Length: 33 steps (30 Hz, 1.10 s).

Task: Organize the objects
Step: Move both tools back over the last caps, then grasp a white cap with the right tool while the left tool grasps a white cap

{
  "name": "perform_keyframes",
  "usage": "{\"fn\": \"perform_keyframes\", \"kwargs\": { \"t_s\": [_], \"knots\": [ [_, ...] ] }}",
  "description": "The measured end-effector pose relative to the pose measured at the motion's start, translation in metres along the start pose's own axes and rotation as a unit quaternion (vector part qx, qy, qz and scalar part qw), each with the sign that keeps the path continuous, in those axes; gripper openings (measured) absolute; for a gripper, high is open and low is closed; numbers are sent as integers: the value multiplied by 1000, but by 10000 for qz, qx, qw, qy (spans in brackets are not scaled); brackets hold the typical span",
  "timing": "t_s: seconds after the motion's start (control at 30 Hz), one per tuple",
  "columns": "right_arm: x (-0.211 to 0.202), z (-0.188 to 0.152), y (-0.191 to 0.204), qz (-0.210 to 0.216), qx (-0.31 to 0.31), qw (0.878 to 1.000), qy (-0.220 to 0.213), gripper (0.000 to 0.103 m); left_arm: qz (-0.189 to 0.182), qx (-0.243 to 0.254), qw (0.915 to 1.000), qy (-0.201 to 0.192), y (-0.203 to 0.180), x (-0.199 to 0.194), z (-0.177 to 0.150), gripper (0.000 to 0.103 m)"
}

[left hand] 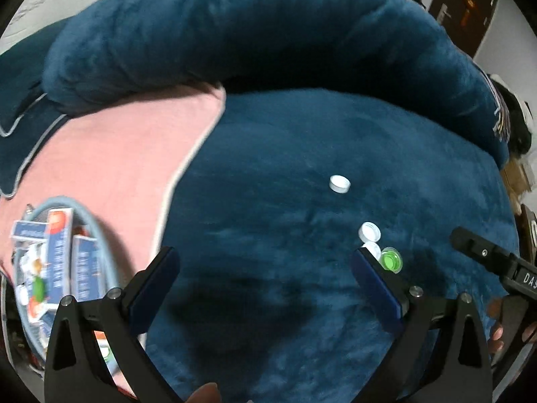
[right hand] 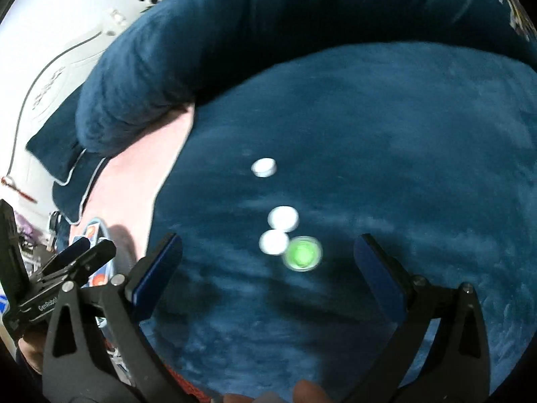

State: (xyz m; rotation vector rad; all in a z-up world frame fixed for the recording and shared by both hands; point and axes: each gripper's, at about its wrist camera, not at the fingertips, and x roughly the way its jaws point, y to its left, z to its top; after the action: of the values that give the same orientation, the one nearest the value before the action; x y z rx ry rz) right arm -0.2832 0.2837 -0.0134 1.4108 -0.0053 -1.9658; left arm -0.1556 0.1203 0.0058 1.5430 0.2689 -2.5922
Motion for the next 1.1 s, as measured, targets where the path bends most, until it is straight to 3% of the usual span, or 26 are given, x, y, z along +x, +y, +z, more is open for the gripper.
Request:
{"fn": "perform_keyframes", "kwargs": {
  "t_s": [0.27, 0.47, 0.57, 0.6, 0.63, 0.7, 0.9, 1.1],
  "knots": [
    [51, 4, -31, -79, 254, 9990, 364, 103, 43, -85, 9992, 400, -11, 63, 4, 102],
    [95, 16, -11, -33, 153, 9984, 545, 102, 314, -259, 9980, 477, 8, 87, 8, 102],
    [113, 20, 1, -156, -109, 9978, 643, 86, 368, -345, 9974, 521, 16, 96, 11, 102],
    [119, 20, 4, -241, -208, 9972, 676, 75, 377, -352, 9972, 538, 16, 98, 12, 102],
    [124, 20, 7, -359, -293, 9963, 718, 56, 384, -345, 9971, 553, 17, 101, 12, 102],
    [134, 18, 6, -506, -377, 9940, 898, 33, 337, -341, 9973, 551, 16, 104, 14, 102],
    [115, 25, -22, -365, 126, 9965, 746, 33, -35, -307, 9982, 508, -6, 117, 25, 102],
    [82, 35, -57, -575, 558, 9959, 411, 33, -287, 112, 9982, 521, -56, 137, 39, 102]
  ]
}}
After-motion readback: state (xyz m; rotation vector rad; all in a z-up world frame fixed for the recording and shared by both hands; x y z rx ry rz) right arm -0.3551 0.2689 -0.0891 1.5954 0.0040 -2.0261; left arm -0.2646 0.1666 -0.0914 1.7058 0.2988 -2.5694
